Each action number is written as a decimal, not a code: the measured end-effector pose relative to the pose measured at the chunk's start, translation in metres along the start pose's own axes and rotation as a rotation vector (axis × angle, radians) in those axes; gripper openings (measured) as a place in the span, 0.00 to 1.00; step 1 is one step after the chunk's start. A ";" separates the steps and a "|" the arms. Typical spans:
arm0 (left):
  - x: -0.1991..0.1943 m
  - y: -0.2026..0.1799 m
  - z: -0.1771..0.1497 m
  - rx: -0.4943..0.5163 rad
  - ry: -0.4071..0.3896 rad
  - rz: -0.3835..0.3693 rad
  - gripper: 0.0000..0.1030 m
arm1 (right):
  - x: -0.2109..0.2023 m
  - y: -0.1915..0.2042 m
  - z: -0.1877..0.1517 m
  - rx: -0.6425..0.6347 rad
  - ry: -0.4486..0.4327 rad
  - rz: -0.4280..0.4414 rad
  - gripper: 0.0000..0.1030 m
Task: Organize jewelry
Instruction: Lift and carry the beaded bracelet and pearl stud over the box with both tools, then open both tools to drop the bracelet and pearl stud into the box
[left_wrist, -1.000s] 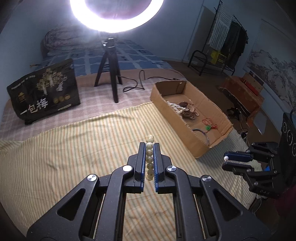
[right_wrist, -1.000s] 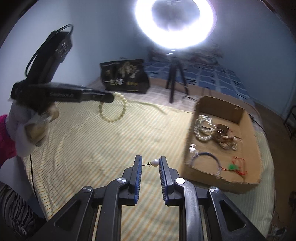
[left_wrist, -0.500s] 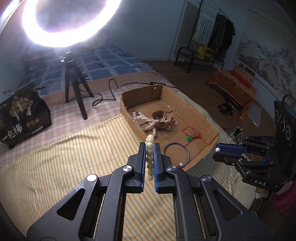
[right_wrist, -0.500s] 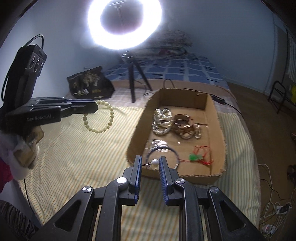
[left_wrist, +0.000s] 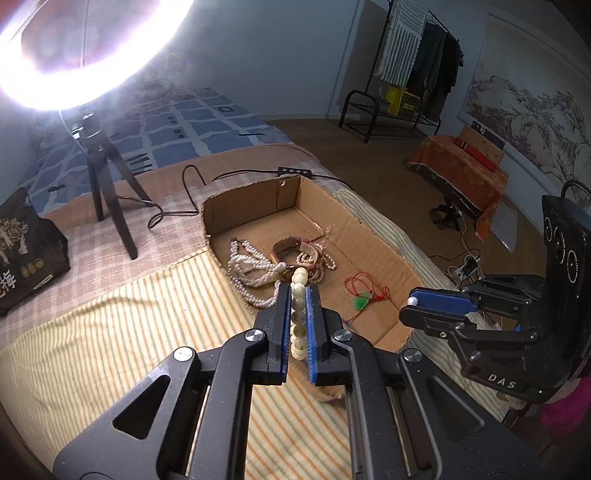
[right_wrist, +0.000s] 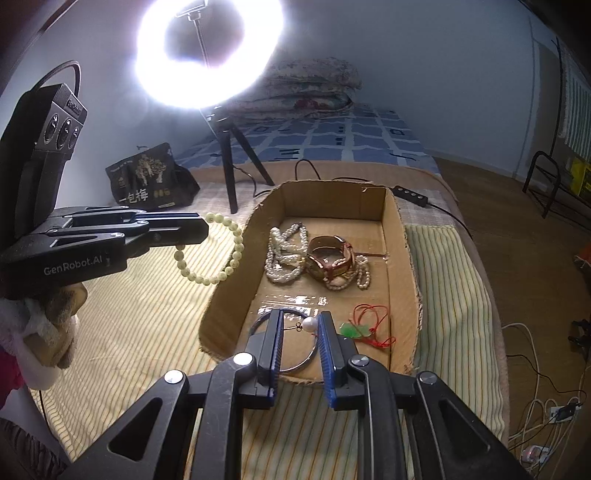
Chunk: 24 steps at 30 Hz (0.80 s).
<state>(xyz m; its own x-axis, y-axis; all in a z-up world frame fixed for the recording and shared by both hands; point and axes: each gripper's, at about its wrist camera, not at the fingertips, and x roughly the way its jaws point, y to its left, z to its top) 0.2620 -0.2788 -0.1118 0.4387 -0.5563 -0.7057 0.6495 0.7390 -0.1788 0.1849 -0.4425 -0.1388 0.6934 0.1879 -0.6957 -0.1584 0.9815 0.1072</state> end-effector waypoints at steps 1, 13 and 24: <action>0.003 -0.001 0.001 0.000 0.001 0.001 0.05 | 0.001 -0.001 0.000 0.001 0.001 -0.002 0.17; 0.017 -0.003 0.008 0.006 0.003 0.023 0.05 | 0.011 -0.008 -0.001 0.006 0.016 -0.012 0.17; 0.012 -0.012 0.010 0.048 -0.015 0.041 0.05 | 0.010 -0.004 -0.002 -0.001 0.001 -0.031 0.36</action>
<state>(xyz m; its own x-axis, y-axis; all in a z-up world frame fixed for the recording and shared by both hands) 0.2651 -0.2981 -0.1110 0.4742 -0.5319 -0.7015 0.6600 0.7422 -0.1166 0.1911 -0.4449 -0.1472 0.6970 0.1572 -0.6996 -0.1377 0.9869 0.0846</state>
